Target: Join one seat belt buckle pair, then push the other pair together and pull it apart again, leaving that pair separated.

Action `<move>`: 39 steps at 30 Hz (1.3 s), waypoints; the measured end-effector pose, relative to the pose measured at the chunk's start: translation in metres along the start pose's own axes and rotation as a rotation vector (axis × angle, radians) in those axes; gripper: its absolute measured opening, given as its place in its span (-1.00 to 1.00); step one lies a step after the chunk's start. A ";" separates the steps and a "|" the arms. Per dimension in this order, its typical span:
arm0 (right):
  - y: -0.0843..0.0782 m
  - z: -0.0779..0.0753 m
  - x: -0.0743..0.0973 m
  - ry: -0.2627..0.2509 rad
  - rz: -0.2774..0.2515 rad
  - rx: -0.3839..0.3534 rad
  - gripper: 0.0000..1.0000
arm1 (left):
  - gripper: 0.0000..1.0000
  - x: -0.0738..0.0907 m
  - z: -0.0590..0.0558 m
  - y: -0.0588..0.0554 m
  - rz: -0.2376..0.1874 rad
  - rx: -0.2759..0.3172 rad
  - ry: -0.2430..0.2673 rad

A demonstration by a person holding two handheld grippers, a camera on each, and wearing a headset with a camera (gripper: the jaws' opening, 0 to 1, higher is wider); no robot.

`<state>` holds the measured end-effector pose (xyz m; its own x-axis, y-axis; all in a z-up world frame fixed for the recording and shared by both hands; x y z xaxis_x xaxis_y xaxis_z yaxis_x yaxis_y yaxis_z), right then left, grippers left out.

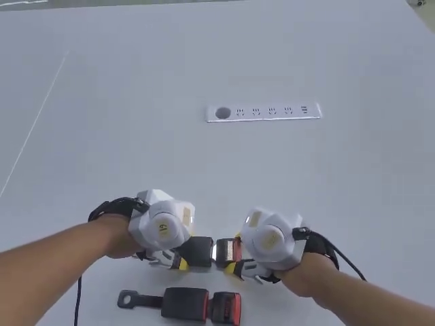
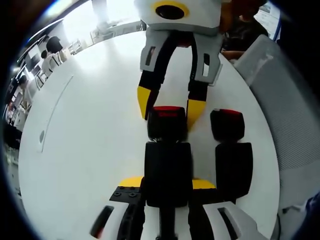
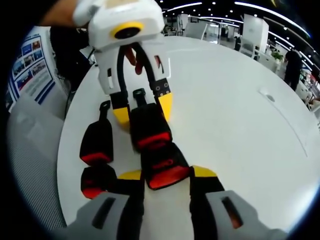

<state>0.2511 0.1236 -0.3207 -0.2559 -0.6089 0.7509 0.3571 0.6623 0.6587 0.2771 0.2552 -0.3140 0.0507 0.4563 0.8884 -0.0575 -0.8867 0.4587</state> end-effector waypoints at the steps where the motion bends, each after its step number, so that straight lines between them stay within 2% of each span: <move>1: 0.000 0.000 0.000 -0.002 -0.001 0.000 -0.31 | -0.34 0.000 0.000 -0.001 -0.006 0.001 0.001; 12: 0.000 0.000 0.001 -0.008 -0.004 0.024 -0.30 | -0.33 0.000 0.000 -0.001 -0.007 0.006 0.000; 18: -0.009 -0.004 0.009 -0.011 0.009 0.032 -0.29 | -0.33 0.000 0.000 -0.001 -0.008 0.008 0.001; 26: -0.013 -0.007 0.010 -0.010 0.019 0.050 -0.29 | -0.33 0.000 0.000 -0.001 -0.013 0.009 0.001; 39: -0.034 -0.016 0.032 -0.031 0.034 0.040 -0.30 | -0.33 0.001 0.000 -0.001 -0.013 0.009 -0.001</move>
Point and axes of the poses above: the centre of the closed fingertips' face, and the gripper's own axes: x roughly backward along the fingers, z roughly to its left, y roughly out of its top, the point moved 7 cm from there along x, roughly backward along the fingers, and after that the axes turned 2 degrees about -z, right-handed, at the moved point
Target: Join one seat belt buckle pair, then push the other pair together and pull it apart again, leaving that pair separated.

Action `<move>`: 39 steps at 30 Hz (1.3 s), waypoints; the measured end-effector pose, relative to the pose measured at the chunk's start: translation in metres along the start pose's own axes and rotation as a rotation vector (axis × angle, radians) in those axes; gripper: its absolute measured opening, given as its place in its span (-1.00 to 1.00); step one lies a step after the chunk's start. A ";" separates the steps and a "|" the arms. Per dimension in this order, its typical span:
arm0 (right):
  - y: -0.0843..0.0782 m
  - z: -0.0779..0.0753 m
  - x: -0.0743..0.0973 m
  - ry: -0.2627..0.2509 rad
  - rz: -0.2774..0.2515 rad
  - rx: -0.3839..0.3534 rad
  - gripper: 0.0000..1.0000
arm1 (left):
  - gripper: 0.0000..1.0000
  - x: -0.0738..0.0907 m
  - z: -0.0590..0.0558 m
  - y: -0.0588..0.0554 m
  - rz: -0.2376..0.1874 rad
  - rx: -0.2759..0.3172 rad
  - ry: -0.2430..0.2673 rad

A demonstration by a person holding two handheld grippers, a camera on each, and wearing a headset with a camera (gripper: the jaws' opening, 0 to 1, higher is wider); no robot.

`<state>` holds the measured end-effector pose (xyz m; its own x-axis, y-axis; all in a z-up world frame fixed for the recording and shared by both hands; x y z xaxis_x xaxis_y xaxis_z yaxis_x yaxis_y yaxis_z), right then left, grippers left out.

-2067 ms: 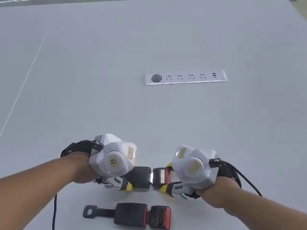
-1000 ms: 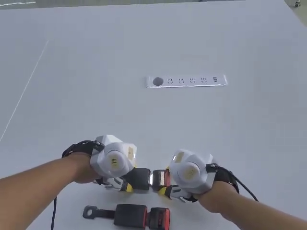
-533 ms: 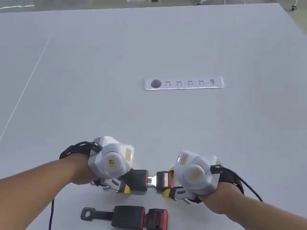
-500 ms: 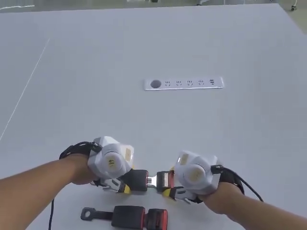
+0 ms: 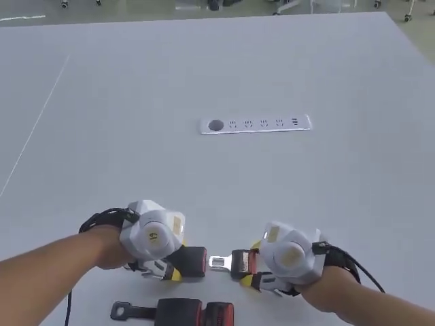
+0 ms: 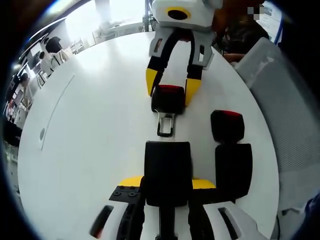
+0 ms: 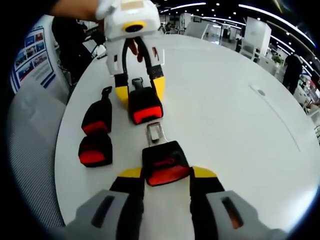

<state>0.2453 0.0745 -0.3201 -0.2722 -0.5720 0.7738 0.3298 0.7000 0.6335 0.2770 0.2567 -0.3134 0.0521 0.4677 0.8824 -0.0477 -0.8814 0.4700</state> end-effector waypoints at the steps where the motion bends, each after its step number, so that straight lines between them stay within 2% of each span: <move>1: -0.001 0.000 0.001 -0.002 0.001 0.001 -0.30 | -0.33 0.000 0.000 0.000 0.000 0.001 0.000; 14: -0.017 -0.007 0.015 -0.008 0.012 -0.009 -0.30 | -0.33 -0.002 0.003 -0.003 0.001 0.006 0.000; 24: -0.038 -0.015 0.027 -0.009 0.032 -0.012 -0.29 | -0.33 -0.002 0.004 -0.003 0.000 0.011 -0.001; 27: -0.044 -0.017 0.025 -0.010 0.030 -0.008 -0.29 | -0.33 -0.002 0.004 -0.002 0.000 0.011 -0.001; 28: -0.046 -0.017 0.031 -0.008 0.028 -0.010 -0.29 | -0.33 -0.002 0.004 -0.002 0.001 0.011 0.000; 39: -0.064 -0.023 0.050 -0.011 0.039 -0.021 -0.29 | -0.33 -0.001 0.003 -0.001 0.003 0.013 0.000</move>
Point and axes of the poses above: the centre of the closed fingertips' face, and the gripper's own axes: x roughly backward along the fingers, z roughly to its left, y roughly out of its top, the point moved 7 cm from there along x, roughly backward along the fingers, and after that the axes turned 2 degrees about -z, right-handed, at the moved point
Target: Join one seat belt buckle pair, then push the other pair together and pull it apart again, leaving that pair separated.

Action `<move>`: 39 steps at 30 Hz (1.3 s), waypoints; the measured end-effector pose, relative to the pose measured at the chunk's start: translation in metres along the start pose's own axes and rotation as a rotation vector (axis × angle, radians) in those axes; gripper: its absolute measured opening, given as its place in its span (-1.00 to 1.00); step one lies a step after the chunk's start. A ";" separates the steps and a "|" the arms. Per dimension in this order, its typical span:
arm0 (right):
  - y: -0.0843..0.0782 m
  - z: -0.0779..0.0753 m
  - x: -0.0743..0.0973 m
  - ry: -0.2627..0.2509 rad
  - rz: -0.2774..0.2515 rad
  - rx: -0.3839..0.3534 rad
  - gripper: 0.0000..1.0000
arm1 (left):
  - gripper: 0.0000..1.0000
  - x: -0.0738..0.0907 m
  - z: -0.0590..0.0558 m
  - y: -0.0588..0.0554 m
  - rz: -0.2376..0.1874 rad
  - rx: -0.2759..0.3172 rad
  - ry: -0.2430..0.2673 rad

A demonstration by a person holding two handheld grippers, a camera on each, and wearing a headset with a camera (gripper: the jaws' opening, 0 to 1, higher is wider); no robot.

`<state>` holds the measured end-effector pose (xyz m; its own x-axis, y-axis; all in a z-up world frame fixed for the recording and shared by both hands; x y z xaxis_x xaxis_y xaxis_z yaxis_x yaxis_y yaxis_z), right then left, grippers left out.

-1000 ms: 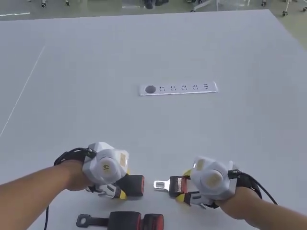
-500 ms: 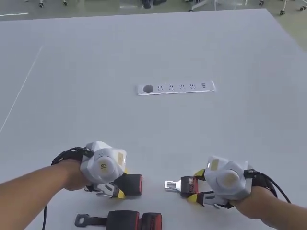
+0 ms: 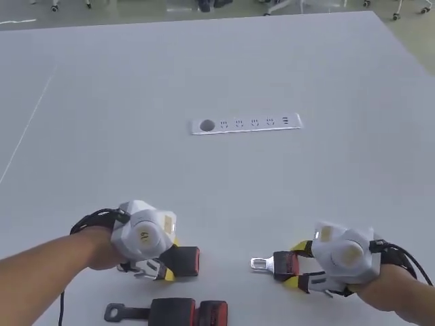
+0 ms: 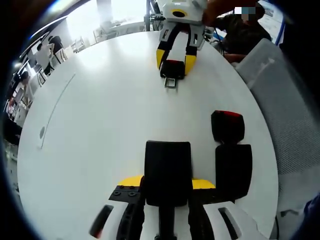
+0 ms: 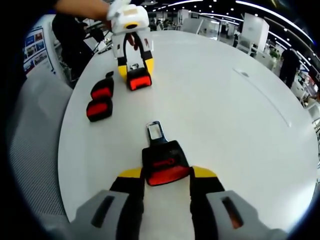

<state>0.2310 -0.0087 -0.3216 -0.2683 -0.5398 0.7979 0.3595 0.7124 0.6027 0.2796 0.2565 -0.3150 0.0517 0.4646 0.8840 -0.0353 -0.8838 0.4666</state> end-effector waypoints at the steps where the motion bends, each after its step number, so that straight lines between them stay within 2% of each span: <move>1: -0.002 -0.001 0.003 0.001 0.001 -0.001 -0.29 | -0.33 0.000 0.000 0.000 0.000 0.001 0.000; 9: -0.011 -0.005 0.011 -0.003 -0.002 -0.009 -0.29 | -0.33 0.000 -0.001 0.001 0.000 0.003 0.000; 17: -0.010 -0.003 0.012 -0.010 -0.014 -0.022 -0.27 | -0.32 0.000 -0.002 0.004 0.018 -0.004 0.003; 20: -0.010 -0.003 0.011 -0.009 -0.013 -0.019 -0.27 | -0.31 0.001 -0.002 0.003 0.012 0.015 0.008; 22: -0.009 -0.002 0.011 -0.016 -0.011 -0.038 -0.26 | -0.30 0.000 -0.002 0.005 0.024 0.024 0.008; 24: -0.007 -0.002 0.013 -0.055 -0.012 -0.099 -0.23 | -0.17 0.000 -0.005 0.007 0.032 0.080 -0.005; 25: -0.005 -0.001 0.014 -0.062 -0.049 -0.100 -0.19 | -0.05 0.000 -0.006 0.008 0.028 0.087 0.006; 26: -0.004 -0.001 0.015 -0.068 -0.059 -0.104 -0.08 | 0.08 0.002 -0.005 0.010 0.019 0.093 0.032; 27: -0.002 -0.001 0.017 -0.085 -0.085 -0.114 0.04 | 0.16 0.003 -0.006 0.012 -0.007 0.117 0.046; 28: -0.001 0.000 0.018 -0.095 -0.100 -0.127 0.16 | 0.16 0.006 -0.008 0.016 -0.046 0.176 0.048; 30: 0.002 -0.001 0.023 -0.132 -0.153 -0.153 0.34 | 0.17 0.012 -0.007 0.017 -0.067 0.276 0.077; 32: 0.002 -0.003 0.028 -0.183 -0.191 -0.181 0.48 | 0.34 0.017 -0.007 0.016 -0.082 0.328 0.097; 34: 0.002 -0.002 0.033 -0.229 -0.218 -0.222 0.65 | 0.51 0.024 -0.009 0.018 -0.131 0.380 0.133; 35: 0.002 -0.002 0.035 -0.241 -0.230 -0.237 0.69 | 0.56 0.030 -0.009 0.017 -0.150 0.412 0.167; 36: -0.001 0.001 0.036 -0.238 -0.230 -0.285 0.71 | 0.58 0.034 -0.009 0.018 -0.173 0.432 0.193; 37: -0.003 0.002 0.039 -0.266 -0.233 -0.316 0.72 | 0.59 0.039 -0.010 0.019 -0.228 0.469 0.221; 39: -0.004 0.005 0.044 -0.301 -0.250 -0.316 0.72 | 0.67 0.049 -0.014 0.019 -0.294 0.531 0.260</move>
Point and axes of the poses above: the centre of the closed fingertips' face, and the gripper's own axes: x roughly backward along the fingers, z roughly to its left, y roughly out of its top, the point moved 7 cm from there along x, roughly backward along the fingers, and after that the axes turned 2 degrees about -z, right-handed, at the moved point
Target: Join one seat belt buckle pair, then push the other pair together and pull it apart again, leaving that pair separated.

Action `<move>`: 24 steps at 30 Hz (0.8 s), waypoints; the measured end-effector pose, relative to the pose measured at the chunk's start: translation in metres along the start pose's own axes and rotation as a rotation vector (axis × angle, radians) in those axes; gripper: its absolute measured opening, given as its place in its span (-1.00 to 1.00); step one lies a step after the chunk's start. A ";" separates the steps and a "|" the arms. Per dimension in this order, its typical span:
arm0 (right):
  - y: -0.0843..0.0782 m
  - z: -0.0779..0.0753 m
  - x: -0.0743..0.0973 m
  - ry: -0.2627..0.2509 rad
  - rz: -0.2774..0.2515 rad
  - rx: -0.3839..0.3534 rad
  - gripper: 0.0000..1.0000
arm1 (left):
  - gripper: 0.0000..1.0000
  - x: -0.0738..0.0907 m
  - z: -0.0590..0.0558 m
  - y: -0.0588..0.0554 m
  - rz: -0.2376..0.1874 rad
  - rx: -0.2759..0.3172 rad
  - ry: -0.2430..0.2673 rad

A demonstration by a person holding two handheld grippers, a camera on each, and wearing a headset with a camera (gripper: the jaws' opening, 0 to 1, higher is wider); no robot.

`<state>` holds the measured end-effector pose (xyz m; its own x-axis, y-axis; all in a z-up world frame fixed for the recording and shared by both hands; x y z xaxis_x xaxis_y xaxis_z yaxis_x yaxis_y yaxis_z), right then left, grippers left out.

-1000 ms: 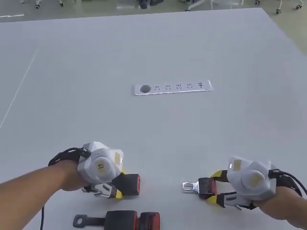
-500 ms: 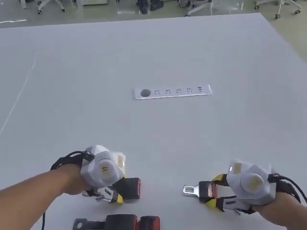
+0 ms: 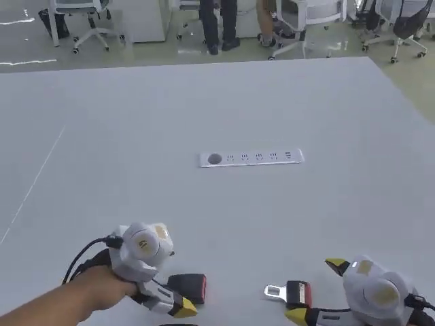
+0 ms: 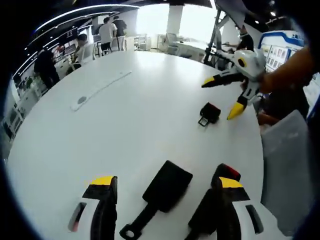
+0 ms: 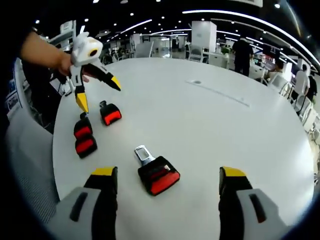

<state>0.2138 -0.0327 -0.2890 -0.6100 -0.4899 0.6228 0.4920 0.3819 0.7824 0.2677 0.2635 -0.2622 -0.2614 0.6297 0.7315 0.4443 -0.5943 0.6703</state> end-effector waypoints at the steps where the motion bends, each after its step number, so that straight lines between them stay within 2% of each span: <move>1: -0.002 0.001 0.004 -0.024 -0.006 -0.011 0.74 | 0.70 0.004 0.000 -0.001 -0.014 0.021 0.016; 3: -0.003 0.002 0.009 -0.050 -0.020 -0.041 0.80 | 0.80 0.012 0.001 -0.005 -0.033 0.077 0.058; 4: -0.003 0.002 0.013 -0.073 -0.030 -0.061 0.82 | 0.83 0.016 0.001 -0.007 -0.059 0.124 0.088; 5: -0.003 0.002 0.017 -0.086 -0.034 -0.064 0.83 | 0.85 0.019 0.000 -0.007 -0.070 0.151 0.096; 8: -0.002 0.005 0.027 -0.118 -0.059 -0.074 0.85 | 0.88 0.029 -0.008 -0.008 -0.117 0.156 0.122; 10: 0.003 0.007 0.036 -0.139 -0.094 -0.095 0.86 | 0.90 0.038 -0.013 -0.009 -0.146 0.197 0.149; 11: 0.005 0.009 0.042 -0.152 -0.110 -0.094 0.86 | 0.93 0.044 -0.016 -0.009 -0.181 0.219 0.168; 14: 0.008 0.015 0.053 -0.167 -0.141 -0.102 0.88 | 0.97 0.058 -0.025 -0.016 -0.234 0.275 0.193; 18: 0.008 0.026 0.069 -0.178 -0.168 -0.099 0.90 | 0.99 0.074 -0.037 -0.028 -0.262 0.293 0.221; 20: 0.008 0.031 0.076 -0.182 -0.177 -0.088 0.90 | 0.99 0.085 -0.050 -0.034 -0.276 0.299 0.238; 24: 0.012 0.040 0.093 -0.197 -0.214 -0.068 0.93 | 0.99 0.101 -0.064 -0.044 -0.304 0.300 0.259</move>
<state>0.1383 -0.0417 -0.2213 -0.8102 -0.3894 0.4382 0.3755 0.2293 0.8980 0.1665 0.3213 -0.2098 -0.6049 0.5844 0.5409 0.5320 -0.2088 0.8206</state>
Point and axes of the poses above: the centre of the closed fingertips' face, and the gripper's own axes: x roughly backward along the fingers, z roughly to its left, y roughly out of its top, the point moved 7 cm from there along x, roughly backward along the fingers, and after that the axes turned 2 degrees about -z, right-handed, at the moved point
